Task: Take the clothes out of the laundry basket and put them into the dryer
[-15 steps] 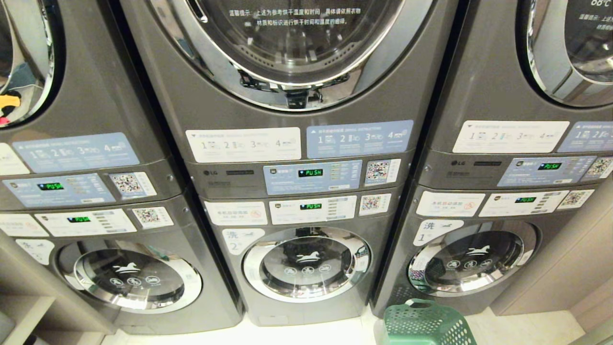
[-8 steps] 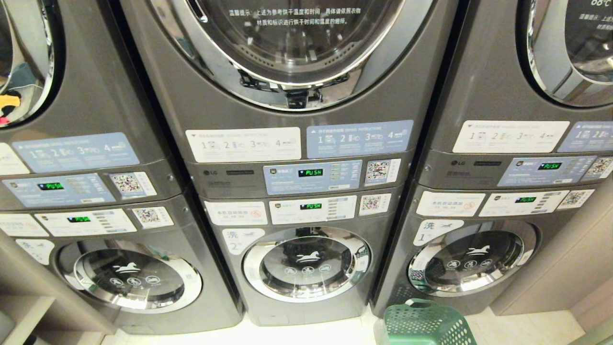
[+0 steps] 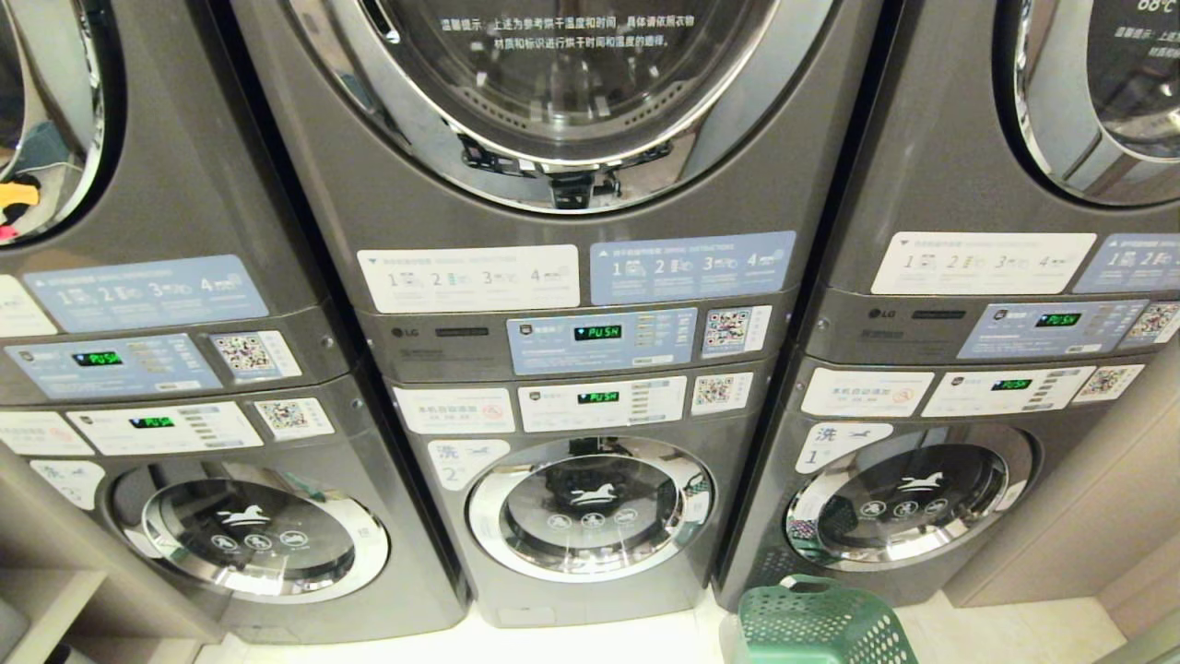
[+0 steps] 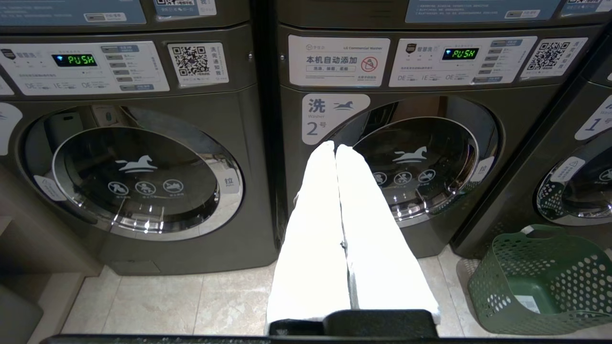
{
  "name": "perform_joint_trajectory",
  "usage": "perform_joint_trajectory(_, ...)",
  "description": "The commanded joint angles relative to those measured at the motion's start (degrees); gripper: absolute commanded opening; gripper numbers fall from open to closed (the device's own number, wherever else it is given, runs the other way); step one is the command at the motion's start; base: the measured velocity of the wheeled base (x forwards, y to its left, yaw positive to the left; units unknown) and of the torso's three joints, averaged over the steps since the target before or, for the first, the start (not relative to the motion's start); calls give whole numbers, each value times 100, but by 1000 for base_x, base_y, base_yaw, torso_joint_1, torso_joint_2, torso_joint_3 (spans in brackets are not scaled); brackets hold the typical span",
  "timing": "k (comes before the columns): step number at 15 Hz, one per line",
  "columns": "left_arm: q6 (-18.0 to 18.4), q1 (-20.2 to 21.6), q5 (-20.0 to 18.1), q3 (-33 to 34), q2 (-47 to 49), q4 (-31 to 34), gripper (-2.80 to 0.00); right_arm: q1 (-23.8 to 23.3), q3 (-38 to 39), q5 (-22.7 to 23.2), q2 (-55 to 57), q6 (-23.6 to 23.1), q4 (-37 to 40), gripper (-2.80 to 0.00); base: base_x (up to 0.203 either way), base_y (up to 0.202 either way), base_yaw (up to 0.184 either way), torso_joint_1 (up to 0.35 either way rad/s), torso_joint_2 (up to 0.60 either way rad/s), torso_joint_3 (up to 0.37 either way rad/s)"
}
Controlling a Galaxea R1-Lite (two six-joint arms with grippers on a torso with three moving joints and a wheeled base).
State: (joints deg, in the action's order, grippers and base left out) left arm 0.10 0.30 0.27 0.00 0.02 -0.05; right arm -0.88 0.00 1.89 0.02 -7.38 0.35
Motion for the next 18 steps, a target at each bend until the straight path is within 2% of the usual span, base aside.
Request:
perform_joint_trajectory(1,-1,5,0,0,-2,-4,-280,8,0,4,-2,-10,0,-280,0,0,0,0,0,0)
perform_joint_trajectory(18,1,5,8,0,6,-4,-280,0,0,-22,-2,-1,0,-280,0,0,0,0,0,0)
